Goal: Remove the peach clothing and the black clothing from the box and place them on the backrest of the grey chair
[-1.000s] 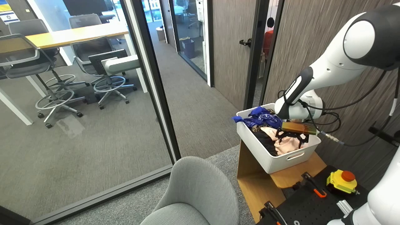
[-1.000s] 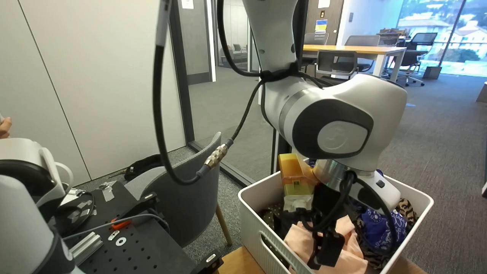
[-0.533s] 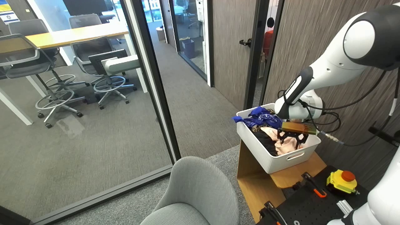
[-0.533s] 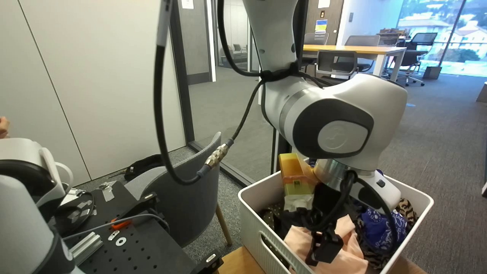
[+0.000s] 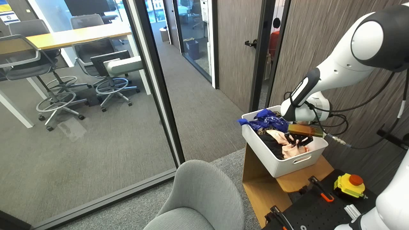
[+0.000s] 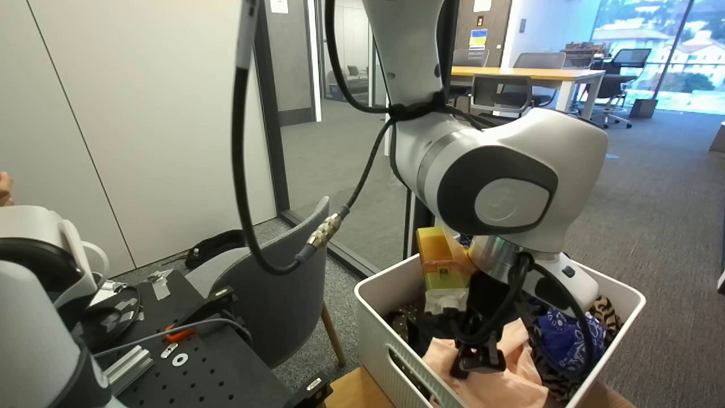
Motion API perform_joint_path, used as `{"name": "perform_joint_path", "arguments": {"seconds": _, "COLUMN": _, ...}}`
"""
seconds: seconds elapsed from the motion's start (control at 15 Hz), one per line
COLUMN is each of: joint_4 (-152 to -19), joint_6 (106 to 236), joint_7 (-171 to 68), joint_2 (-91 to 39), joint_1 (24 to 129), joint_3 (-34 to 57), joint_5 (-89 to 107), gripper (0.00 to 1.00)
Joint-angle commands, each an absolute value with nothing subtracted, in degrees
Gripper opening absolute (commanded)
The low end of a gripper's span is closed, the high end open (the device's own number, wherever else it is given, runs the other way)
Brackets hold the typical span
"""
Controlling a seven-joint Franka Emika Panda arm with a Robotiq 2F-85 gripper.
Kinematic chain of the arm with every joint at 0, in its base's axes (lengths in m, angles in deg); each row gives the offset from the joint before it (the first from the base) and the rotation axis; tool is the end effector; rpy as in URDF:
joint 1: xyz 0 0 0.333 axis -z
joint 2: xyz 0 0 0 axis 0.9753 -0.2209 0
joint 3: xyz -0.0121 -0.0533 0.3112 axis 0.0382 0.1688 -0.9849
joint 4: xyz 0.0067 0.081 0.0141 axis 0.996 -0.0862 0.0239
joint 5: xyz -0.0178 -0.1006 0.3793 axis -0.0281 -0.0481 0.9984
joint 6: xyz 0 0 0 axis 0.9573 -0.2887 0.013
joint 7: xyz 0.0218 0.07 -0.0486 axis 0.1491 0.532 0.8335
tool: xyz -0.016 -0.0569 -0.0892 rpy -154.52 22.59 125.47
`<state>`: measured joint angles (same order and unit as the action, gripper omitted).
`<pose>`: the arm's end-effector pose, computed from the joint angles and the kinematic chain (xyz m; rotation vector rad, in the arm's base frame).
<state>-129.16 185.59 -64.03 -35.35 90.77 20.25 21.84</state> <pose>0.4213 -0.2185 0.1266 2.8175 -1.3456 -0.3180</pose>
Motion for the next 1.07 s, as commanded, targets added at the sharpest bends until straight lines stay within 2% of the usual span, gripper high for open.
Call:
{"name": "perform_joint_path", "arguments": {"seconds": 0.0, "joint_4": -128.4, "joint_6": 185.5, "joint_7": -62.5, "joint_2": -35.3, "joint_1": 91.1, "joint_3": 20.1, "joint_5": 23.4, "gripper": 0.00}}
{"name": "perform_joint_path", "arguments": {"seconds": 0.07, "joint_4": -128.5, "joint_6": 185.5, "joint_7": -62.4, "joint_2": -35.3, "joint_1": 91.1, "joint_3": 20.1, "joint_5": 23.4, "gripper": 0.04}}
{"name": "perform_joint_path", "arguments": {"seconds": 0.53, "joint_4": -130.0, "joint_6": 182.4, "joint_7": -60.1, "joint_2": -31.1, "joint_1": 91.5, "joint_3": 19.1, "joint_5": 25.0, "gripper": 0.04}}
{"name": "perform_joint_path", "arguments": {"seconds": 1.0, "joint_4": -136.0, "joint_6": 174.4, "joint_7": -59.9, "joint_2": -13.0, "joint_1": 88.7, "joint_3": 19.0, "joint_5": 23.8, "gripper": 0.04}}
